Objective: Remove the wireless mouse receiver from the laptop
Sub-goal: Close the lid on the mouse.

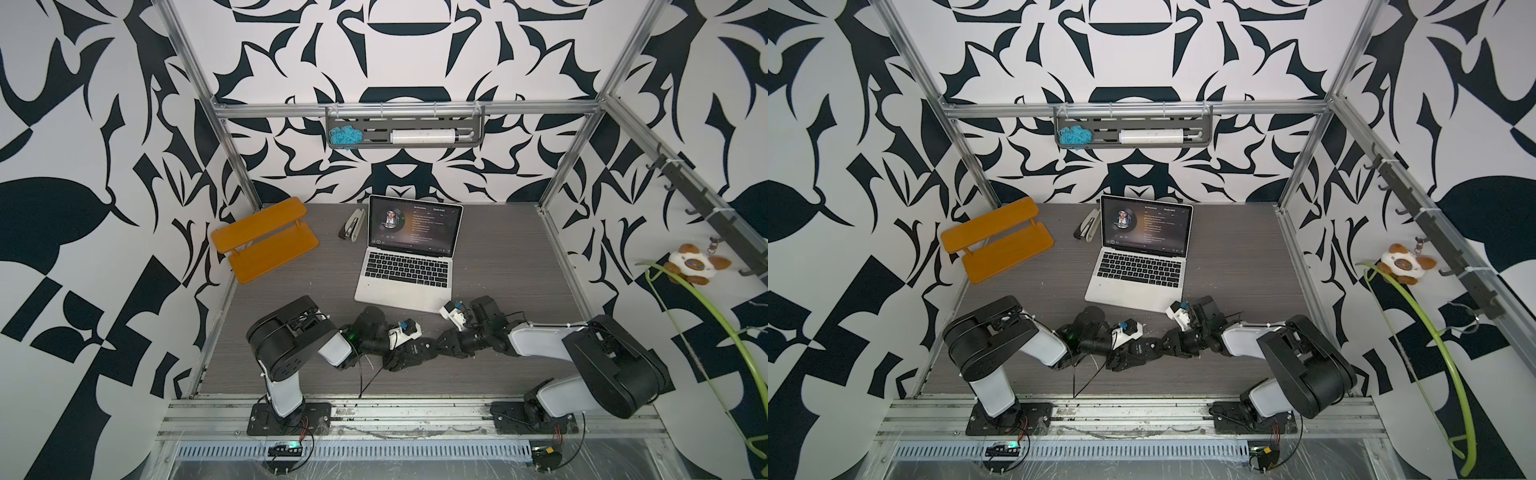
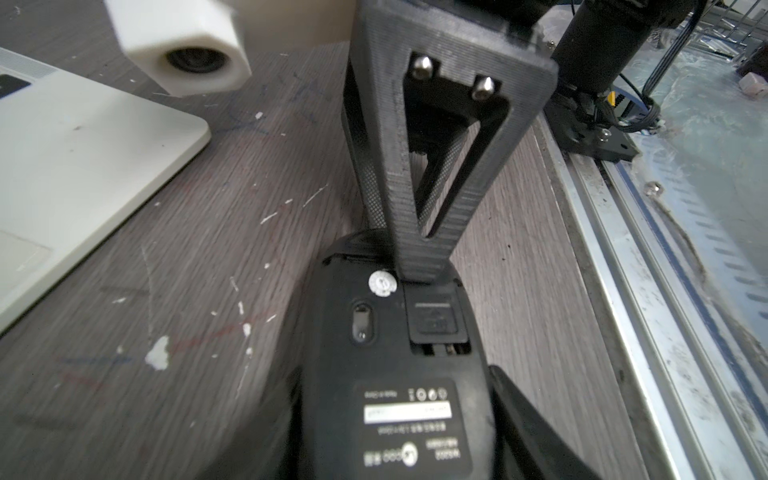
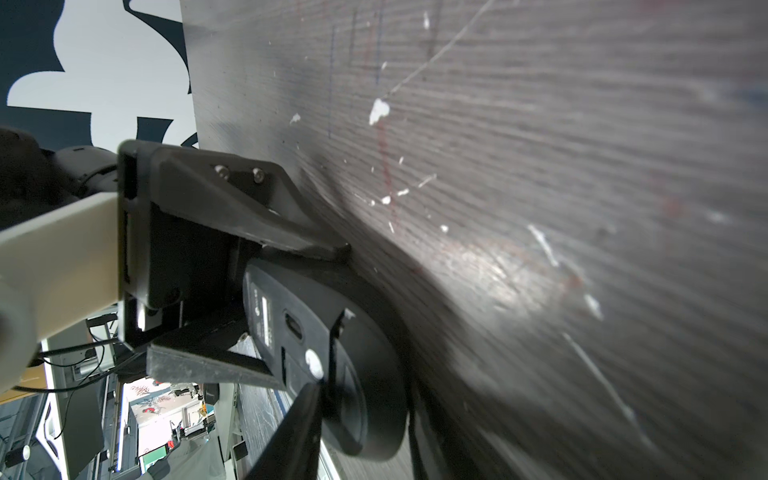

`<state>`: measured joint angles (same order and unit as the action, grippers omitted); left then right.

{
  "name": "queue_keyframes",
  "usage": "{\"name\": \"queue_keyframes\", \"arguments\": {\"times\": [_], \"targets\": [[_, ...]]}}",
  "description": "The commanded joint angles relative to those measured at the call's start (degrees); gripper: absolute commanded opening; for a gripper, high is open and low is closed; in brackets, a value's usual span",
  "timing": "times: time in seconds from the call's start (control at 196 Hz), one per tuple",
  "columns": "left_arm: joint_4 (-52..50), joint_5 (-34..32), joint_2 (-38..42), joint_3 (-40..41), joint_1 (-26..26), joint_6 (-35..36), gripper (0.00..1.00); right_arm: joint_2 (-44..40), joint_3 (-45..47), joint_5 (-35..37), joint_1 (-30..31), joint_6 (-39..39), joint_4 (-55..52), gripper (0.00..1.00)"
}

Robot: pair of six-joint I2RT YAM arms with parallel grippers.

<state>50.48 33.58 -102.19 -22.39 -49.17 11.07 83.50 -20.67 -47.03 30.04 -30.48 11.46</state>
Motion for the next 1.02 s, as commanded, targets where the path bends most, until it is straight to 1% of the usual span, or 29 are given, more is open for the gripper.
{"name": "queue_keyframes", "arguments": {"times": [0.0,0.265,0.519,1.018], "targets": [[-8.1,0.25,-2.66,-1.4,-0.32,-1.49,0.28,2.05,-0.92,3.5,2.1,2.05,-2.57,0.37],[-9.71,0.86,-3.19,-2.31,-0.4,-0.9,0.28,5.64,-3.19,8.54,4.91,3.12,-6.24,0.38],[-9.94,1.16,-3.19,-2.48,-0.49,-0.88,0.28,8.94,-4.81,9.89,7.92,2.71,-5.2,0.39],[-10.14,1.14,-3.1,-2.48,-0.49,-0.9,0.28,15.04,-5.68,9.58,11.07,0.25,-0.49,0.53]]}}
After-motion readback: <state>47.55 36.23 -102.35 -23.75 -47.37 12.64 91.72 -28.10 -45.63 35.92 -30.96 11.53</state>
